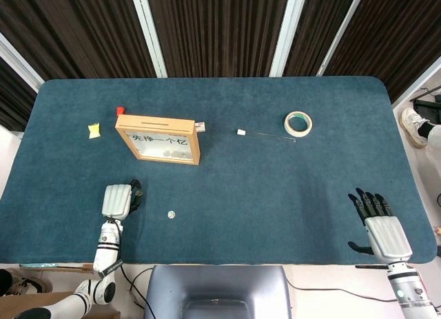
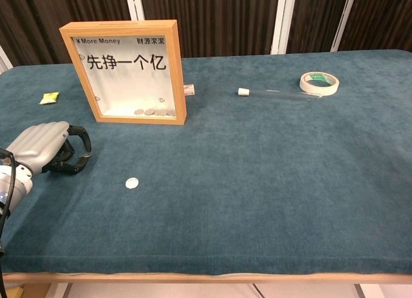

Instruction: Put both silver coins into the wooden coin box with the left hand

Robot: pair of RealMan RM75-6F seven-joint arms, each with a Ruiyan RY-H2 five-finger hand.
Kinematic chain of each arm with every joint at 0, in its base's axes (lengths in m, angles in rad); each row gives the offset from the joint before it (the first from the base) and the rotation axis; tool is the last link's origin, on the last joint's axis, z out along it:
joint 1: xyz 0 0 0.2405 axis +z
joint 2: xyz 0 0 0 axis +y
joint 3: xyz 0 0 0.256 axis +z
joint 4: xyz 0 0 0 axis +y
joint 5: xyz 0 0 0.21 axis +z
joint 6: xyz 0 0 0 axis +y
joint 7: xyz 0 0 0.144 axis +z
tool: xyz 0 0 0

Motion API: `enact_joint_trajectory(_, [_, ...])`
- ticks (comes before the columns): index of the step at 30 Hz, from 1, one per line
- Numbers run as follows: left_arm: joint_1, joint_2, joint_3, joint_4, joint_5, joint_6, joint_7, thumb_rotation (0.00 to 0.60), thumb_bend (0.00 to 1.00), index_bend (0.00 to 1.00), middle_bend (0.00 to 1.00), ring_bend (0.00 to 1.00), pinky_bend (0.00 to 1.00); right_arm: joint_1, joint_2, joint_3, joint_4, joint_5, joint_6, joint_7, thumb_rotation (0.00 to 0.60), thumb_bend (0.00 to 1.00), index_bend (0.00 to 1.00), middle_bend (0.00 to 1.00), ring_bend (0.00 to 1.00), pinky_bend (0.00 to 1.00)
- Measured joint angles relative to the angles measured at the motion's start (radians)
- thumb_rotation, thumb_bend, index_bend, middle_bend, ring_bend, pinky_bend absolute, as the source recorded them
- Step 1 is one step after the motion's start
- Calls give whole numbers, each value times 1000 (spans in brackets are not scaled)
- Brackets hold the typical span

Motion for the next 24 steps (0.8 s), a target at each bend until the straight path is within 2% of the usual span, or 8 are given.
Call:
enact_joint_trajectory(9, [-5,-11,-4,19,-1,5,-6,600,444,574,1000,1000,1000,0,0,-1,-2,0,0,-1,600,177,0,0,0,0])
enact_joint_trajectory(16, [-7,-15,-5,25,0,12,-10,600,518,589,1000,1000,1000,-1,1,-1,-2,-1,0,0,600,177,0,0,0,0])
enact_joint_trajectory(24, [-6,-4,-7,11,8,38,-11,600,537,602,1000,1000,1000,0,0,-1,-1,0,-2,-3,600,177,0,0,0,0])
